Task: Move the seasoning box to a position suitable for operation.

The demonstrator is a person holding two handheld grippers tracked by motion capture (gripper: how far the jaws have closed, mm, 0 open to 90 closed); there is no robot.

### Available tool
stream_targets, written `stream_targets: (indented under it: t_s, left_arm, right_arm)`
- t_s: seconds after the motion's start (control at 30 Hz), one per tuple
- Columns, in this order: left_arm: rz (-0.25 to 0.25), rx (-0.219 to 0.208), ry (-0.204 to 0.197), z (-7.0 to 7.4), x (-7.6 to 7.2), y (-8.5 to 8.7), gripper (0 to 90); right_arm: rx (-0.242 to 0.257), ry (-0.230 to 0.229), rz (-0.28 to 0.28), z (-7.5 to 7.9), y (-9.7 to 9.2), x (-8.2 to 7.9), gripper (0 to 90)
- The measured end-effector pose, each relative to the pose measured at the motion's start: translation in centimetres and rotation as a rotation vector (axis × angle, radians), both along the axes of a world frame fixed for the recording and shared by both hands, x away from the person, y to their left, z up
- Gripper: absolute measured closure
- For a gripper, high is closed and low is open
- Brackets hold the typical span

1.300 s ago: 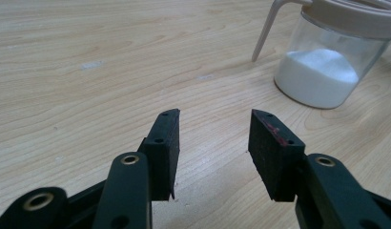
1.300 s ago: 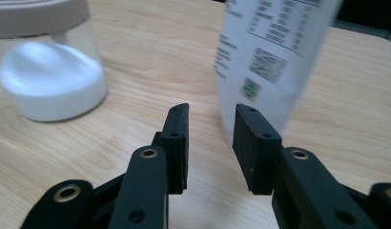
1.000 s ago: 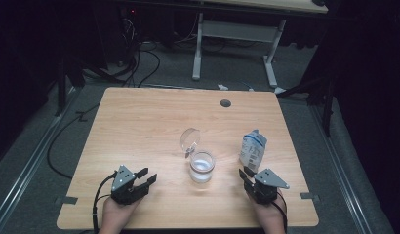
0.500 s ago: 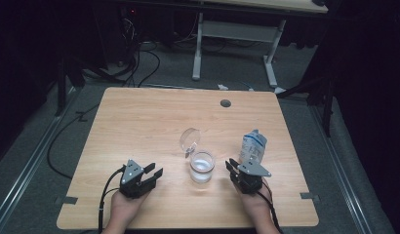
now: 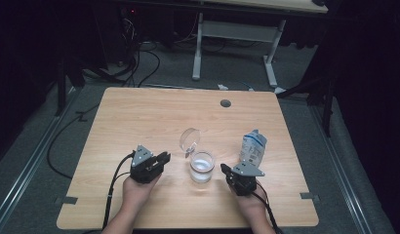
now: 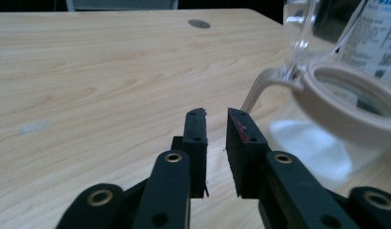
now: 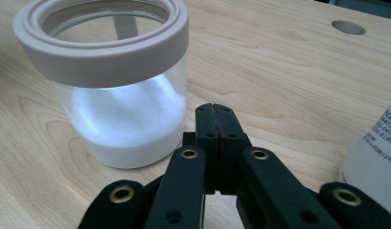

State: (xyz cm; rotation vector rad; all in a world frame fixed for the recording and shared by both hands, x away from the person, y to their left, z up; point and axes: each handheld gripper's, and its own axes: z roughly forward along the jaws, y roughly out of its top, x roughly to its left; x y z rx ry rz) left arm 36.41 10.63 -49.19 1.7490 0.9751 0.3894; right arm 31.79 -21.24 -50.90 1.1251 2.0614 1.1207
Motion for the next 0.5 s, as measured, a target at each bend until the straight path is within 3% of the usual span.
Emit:
stream_targets:
  t_s: [0.27, 0.5]
  left_arm:
    - [-0.012, 0.001, -0.023, 1.4, 1.1, -2.2, 88.2]
    - [-0.016, -0.020, -0.040, 2.6, 1.6, -2.8, 88.6]
  right_arm:
    - [0.006, -0.008, 0.040, 0.2, 0.5, -0.7, 90.0]
    - [-0.022, -0.020, 0.070, 0.3, 1.6, -1.2, 90.0]
